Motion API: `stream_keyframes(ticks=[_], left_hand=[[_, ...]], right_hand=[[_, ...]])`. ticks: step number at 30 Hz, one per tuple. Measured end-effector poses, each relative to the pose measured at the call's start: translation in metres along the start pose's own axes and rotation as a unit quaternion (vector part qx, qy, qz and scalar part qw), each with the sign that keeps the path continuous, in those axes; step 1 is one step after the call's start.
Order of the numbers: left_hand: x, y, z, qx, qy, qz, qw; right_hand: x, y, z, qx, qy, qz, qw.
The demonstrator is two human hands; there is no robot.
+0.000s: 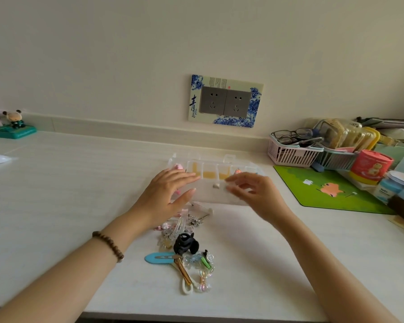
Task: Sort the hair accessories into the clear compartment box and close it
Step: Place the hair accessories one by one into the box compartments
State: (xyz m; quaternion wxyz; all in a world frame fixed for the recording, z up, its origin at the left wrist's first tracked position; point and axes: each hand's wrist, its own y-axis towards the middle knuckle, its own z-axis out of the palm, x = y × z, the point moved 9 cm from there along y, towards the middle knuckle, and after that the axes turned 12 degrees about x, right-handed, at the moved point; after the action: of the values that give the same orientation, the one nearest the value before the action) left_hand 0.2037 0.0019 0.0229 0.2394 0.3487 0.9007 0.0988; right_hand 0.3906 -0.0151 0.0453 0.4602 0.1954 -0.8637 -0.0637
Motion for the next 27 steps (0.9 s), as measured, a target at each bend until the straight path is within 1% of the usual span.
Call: stream_keyframes(ticks=[3, 4, 6, 9, 12, 14, 15, 17, 19, 20, 21, 23, 25, 27], left_hand=[[0.001, 0.0, 0.0, -0.006, -0.011, 0.0, 1.0], [0.001, 0.0, 0.0, -0.009, -0.013, 0.004, 1.0], [0.002, 0.001, -0.001, -0.014, -0.013, 0.008, 1.0], [0.003, 0.001, 0.0, -0.015, -0.011, 0.009, 1.0], [0.004, 0.001, 0.0, -0.019, -0.006, 0.012, 1.0], [0.004, 0.001, 0.0, -0.02, -0.006, 0.013, 1.0], [0.004, 0.002, -0.001, -0.019, -0.007, 0.012, 1.0], [0.003, 0.001, -0.001, -0.018, -0.008, 0.011, 1.0], [0.003, 0.001, -0.001, -0.017, -0.013, 0.009, 1.0], [0.004, 0.001, -0.002, -0.017, -0.019, 0.006, 1.0], [0.004, 0.001, -0.002, -0.016, -0.025, 0.003, 1.0], [0.004, 0.001, -0.002, -0.013, -0.029, -0.001, 1.0], [0.003, 0.001, -0.002, -0.009, -0.021, 0.0, 1.0], [0.002, 0.0, -0.001, -0.006, -0.018, 0.001, 1.0]], right_hand=[[0.006, 0.013, -0.028, -0.062, 0.024, -0.008, 0.998], [0.005, 0.018, -0.036, -0.072, 0.017, 0.001, 0.997], [0.005, 0.031, -0.047, -0.077, -0.034, 0.007, 0.996], [0.004, 0.05, -0.048, -0.049, -0.098, 0.005, 0.994], [-0.006, 0.062, -0.031, 0.016, -0.148, 0.038, 0.988], [-0.013, 0.064, -0.022, 0.035, -0.168, 0.056, 0.984], [-0.013, 0.063, -0.022, 0.021, -0.181, 0.052, 0.982], [-0.005, 0.057, -0.028, -0.034, -0.209, 0.02, 0.977], [0.011, 0.045, -0.029, -0.07, -0.191, -0.027, 0.979], [0.02, 0.039, -0.026, -0.07, -0.172, -0.047, 0.981], [0.028, 0.032, -0.021, -0.057, -0.152, -0.06, 0.985], [0.034, 0.021, -0.002, 0.016, -0.123, -0.06, 0.99], [0.028, 0.013, 0.021, 0.102, -0.131, -0.033, 0.986], [0.014, 0.007, 0.035, 0.136, -0.157, -0.003, 0.978]])
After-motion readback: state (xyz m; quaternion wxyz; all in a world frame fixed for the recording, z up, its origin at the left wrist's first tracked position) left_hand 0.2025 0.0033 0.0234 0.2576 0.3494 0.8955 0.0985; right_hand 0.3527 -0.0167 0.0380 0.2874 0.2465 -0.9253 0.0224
